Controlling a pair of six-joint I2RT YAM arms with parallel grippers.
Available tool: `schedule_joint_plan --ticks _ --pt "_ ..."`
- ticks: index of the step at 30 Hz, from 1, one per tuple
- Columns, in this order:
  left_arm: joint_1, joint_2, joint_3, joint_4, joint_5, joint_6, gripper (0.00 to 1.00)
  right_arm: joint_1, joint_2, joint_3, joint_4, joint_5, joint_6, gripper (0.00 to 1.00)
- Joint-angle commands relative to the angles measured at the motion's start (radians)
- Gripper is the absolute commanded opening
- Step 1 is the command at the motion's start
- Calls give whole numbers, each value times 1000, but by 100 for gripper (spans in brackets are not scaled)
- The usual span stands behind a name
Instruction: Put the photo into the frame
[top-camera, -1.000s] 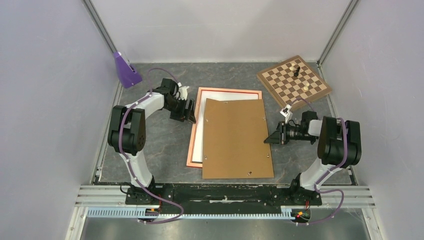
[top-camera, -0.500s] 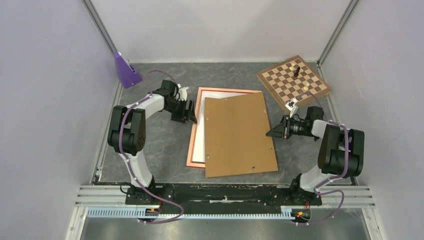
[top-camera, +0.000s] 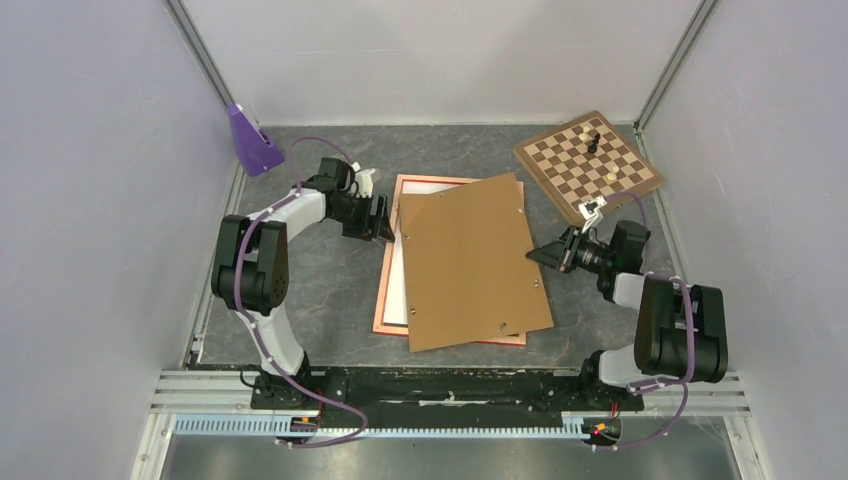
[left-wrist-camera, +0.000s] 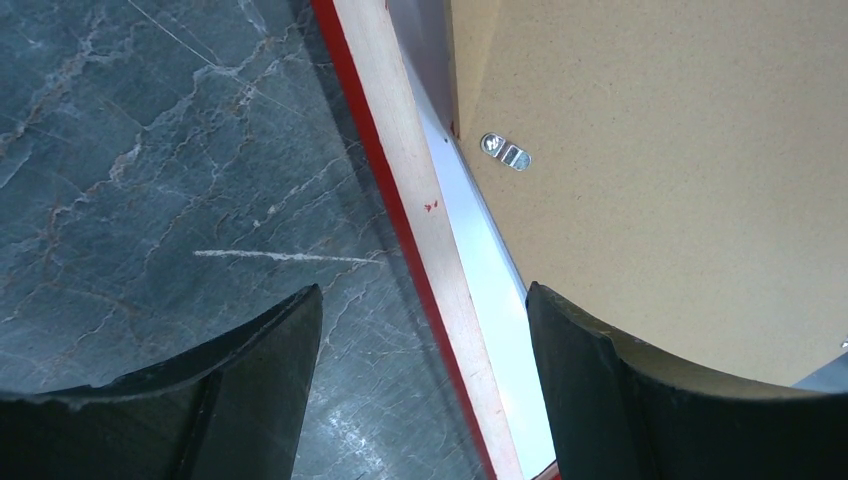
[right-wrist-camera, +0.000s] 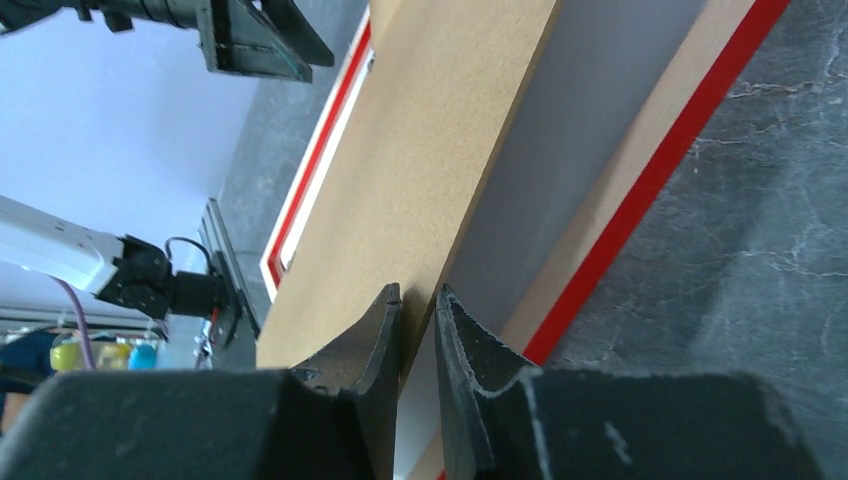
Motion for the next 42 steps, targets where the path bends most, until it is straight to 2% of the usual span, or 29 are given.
schedule_joint_plan --ticks 1,6,15,19,23,31,39,42 --pt "9 -45 -1 41 25 -19 81 12 -57 -64 414 62 257 0" --pt "12 -53 -4 55 25 -23 81 25 -86 -139 579 147 367 0" --pt "12 -55 3 56 32 -20 81 72 -86 -190 670 248 432 0" --pt "13 -55 7 54 53 -14 81 74 -81 -187 624 207 401 0" --pt "12 -54 -10 72 69 -19 81 77 -79 -155 465 156 278 2" --pt "11 -18 -39 107 143 -53 78 92 -25 -122 379 79 186 16" --pt "1 13 -48 124 162 -90 76 127 14 -101 300 39 124 32" --pt "-5 15 -53 131 160 -96 76 137 30 -94 271 20 100 34"
